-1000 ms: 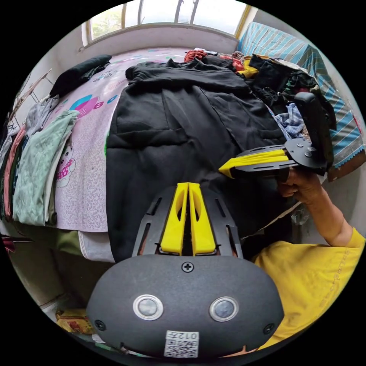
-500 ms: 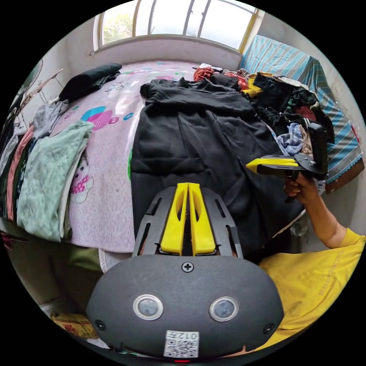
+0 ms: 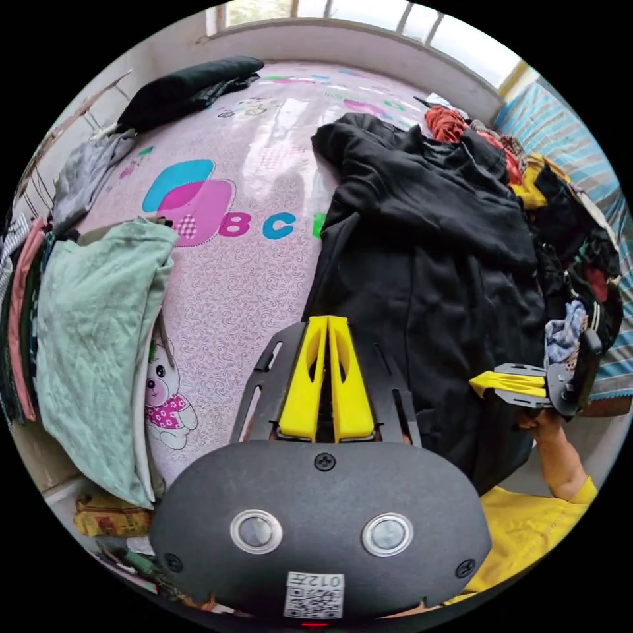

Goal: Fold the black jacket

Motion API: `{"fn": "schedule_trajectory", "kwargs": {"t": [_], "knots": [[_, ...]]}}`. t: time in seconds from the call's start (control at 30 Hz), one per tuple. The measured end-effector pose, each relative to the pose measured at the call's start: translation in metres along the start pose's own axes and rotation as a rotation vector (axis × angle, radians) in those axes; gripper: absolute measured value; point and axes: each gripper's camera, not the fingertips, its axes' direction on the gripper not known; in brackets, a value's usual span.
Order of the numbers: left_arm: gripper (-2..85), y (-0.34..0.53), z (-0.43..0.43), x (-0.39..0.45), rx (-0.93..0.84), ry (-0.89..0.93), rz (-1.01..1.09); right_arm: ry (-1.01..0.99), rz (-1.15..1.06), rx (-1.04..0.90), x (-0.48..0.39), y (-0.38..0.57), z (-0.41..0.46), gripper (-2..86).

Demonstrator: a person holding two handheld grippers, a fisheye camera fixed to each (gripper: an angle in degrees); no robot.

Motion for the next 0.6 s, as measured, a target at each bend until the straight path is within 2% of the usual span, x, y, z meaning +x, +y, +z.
{"fn": "schedule_trajectory", "kwargs": {"t": [0.13,0.27,0.33,0.5,0.6], "knots": [[0.3,0.035,-0.022,-0.014,0.099,0.004,-0.058,0.008,-0.047,0.08,-0.002,0.007,-0.024,0.4],[0.4,0.099,-0.059,0.011,0.205,-0.077,0.069,-0.005,-0.101,0.181,-0.003,0.057,-0.069,0.6],[0.4,0.159,-0.071,0.022,0.241,-0.122,0.094,0.025,-0.082,0.194,-0.002,0.094,-0.086,0.7],[0.5,0.254,-0.067,0.02,0.205,-0.028,0.138,0.053,-0.015,0.17,0.005,0.185,-0.112,0.7],[0.4,0.282,-0.05,0.006,0.138,-0.061,0.089,0.146,0.028,0.149,0.014,0.214,-0.119,0.8]]}}
